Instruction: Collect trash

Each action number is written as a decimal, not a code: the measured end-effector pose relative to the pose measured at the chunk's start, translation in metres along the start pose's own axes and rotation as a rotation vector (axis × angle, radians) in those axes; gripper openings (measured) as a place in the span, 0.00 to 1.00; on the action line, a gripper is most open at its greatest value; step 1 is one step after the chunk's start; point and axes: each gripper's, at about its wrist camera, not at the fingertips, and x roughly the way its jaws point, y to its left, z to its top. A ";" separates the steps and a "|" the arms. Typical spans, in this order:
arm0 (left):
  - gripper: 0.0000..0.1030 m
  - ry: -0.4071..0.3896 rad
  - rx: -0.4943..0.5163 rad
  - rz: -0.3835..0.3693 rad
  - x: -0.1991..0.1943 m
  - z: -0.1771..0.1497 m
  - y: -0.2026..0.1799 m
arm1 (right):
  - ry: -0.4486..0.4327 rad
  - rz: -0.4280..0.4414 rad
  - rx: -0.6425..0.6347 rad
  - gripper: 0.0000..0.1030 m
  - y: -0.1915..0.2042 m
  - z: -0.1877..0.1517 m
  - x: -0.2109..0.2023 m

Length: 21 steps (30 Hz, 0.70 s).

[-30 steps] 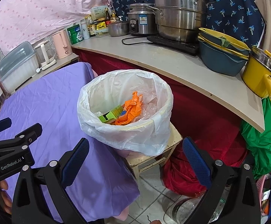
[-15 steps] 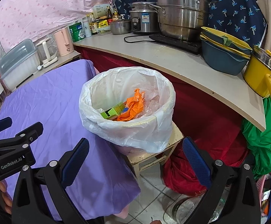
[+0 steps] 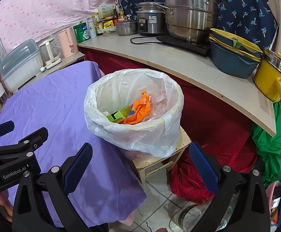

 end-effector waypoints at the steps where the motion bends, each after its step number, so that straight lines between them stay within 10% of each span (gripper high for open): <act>1: 0.89 0.004 -0.005 0.001 0.000 0.000 0.000 | -0.001 0.000 0.000 0.94 0.000 0.000 0.000; 21: 0.89 0.021 -0.009 0.009 0.004 -0.003 0.003 | 0.002 0.002 -0.006 0.94 0.002 -0.001 0.001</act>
